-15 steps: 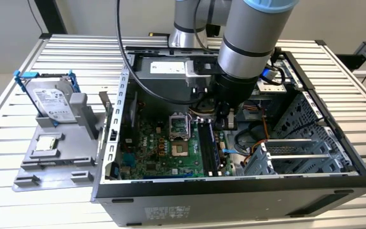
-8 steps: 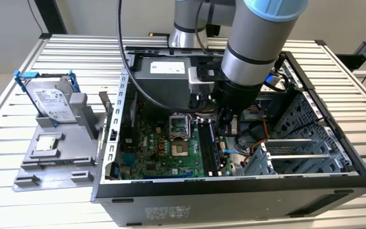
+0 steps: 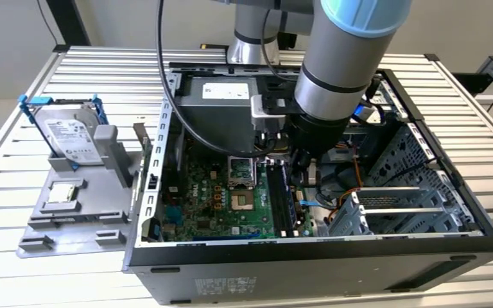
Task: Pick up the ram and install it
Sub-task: 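Press down the ram until it locks into place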
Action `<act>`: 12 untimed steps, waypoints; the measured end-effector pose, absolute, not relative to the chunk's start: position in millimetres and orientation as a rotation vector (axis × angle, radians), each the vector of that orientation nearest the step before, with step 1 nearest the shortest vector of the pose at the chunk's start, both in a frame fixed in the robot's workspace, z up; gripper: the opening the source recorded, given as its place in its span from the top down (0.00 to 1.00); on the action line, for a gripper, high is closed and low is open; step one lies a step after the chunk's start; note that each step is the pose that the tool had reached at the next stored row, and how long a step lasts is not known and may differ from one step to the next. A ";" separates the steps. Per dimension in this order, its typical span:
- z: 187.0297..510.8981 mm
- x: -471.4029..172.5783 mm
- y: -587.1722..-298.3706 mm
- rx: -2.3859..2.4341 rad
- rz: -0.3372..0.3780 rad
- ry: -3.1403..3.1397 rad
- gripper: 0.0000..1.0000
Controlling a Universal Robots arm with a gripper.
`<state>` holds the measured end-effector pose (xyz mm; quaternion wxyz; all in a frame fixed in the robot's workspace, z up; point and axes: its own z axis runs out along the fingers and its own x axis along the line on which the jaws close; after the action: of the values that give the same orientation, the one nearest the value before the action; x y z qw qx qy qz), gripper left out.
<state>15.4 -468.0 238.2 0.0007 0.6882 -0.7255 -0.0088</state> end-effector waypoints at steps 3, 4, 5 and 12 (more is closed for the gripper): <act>237.4 15.4 -468.3 2.161 -0.028 -2.279 1.00; 236.0 15.4 -468.3 2.161 -0.028 -2.279 1.00; 234.2 15.5 -468.3 2.161 -0.028 -2.279 1.00; 227.3 15.6 -470.2 2.160 -0.027 -2.280 1.00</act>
<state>15.6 -470.2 227.3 0.0005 0.6876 -0.7260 -0.0086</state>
